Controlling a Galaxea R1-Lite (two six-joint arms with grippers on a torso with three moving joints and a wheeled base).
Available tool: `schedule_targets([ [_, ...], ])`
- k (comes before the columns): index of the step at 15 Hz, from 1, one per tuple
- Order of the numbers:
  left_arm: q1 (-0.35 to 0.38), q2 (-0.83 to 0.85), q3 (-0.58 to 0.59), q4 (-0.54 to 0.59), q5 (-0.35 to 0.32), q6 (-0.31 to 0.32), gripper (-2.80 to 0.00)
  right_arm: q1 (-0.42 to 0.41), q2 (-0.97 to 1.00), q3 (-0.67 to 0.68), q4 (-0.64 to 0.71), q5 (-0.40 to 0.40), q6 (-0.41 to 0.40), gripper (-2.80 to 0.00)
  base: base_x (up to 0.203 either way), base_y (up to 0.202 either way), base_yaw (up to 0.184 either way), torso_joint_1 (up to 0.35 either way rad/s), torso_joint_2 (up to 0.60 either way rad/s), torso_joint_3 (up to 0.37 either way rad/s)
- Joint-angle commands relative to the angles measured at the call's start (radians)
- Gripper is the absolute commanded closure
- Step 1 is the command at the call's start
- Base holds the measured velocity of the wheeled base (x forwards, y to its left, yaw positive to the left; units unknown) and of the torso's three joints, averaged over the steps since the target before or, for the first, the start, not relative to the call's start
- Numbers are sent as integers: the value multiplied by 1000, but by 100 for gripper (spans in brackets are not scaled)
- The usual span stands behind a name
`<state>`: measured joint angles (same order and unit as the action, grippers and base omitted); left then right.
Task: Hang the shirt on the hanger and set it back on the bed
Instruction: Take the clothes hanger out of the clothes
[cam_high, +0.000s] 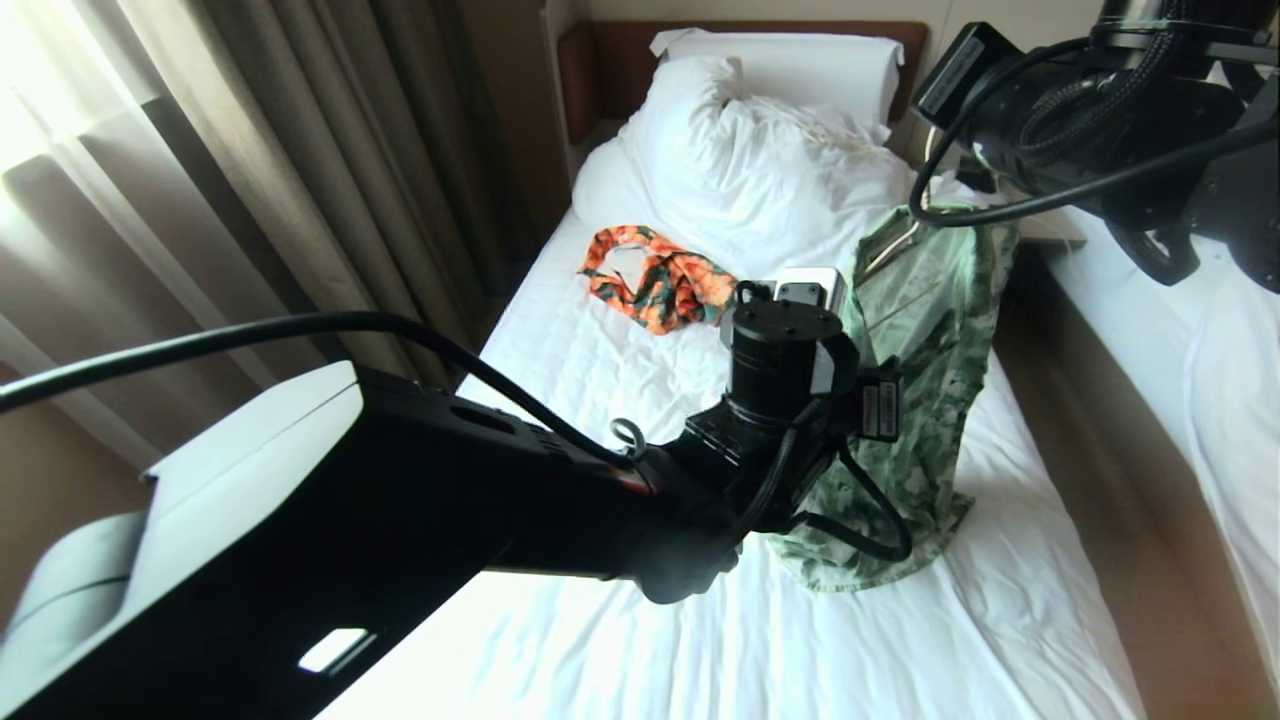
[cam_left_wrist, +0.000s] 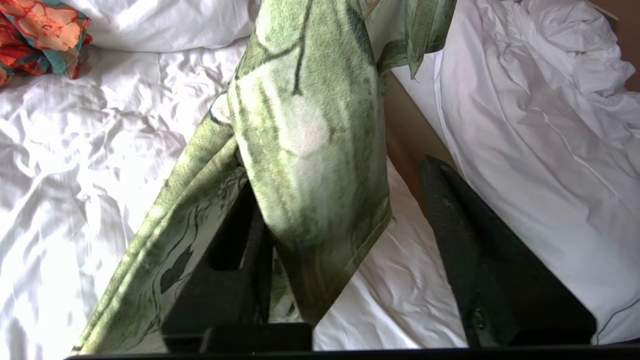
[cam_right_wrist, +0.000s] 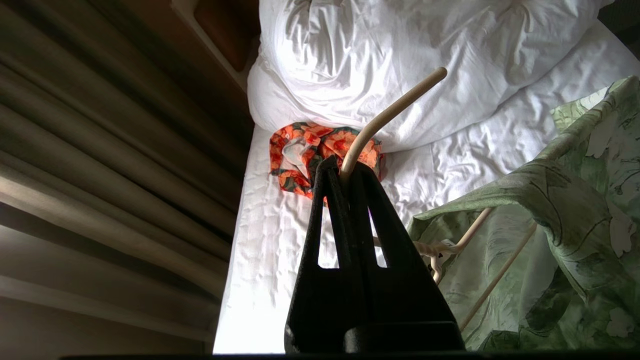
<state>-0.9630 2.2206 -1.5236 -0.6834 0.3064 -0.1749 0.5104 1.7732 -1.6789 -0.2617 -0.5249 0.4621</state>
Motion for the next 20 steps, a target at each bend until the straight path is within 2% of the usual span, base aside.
schedule_targets([
  [1,3,4,0,-5,2,-2,0,0,0,1,-2,-3,3,0,0,0,0,0,0,0],
  [4,7,-7,10,-5,5,-2,0,-1,0,12,-5,-3,3,0,0,0,0,0,0,0],
  [7,46,-45,36,-4,31,-1,0,-3,-5,15,-5,-4,1,0,0,0,0,0,0,0],
  [9,58,-110,123,-5,36,-2,0,-10,-5,15,-5,-4,1,0,0,0,0,0,0,0],
  [11,71,-212,263,-7,26,-5,0,-26,0,15,-7,-1,1,0,0,0,0,0,0,0],
  [13,114,-331,401,-28,14,-9,0,-36,2,15,-6,1,0,0,0,0,0,0,0,0],
  [15,178,-431,510,-40,-26,-8,0,-36,5,13,-6,16,-2,0,0,0,0,0,0,0],
  [16,200,-461,550,-42,-52,-7,0,-35,7,12,-7,19,-2,0,0,0,0,0,0,0],
  [20,239,-505,628,-48,-80,-7,0,-35,17,5,-7,17,-5,0,0,0,0,0,0,0],
])
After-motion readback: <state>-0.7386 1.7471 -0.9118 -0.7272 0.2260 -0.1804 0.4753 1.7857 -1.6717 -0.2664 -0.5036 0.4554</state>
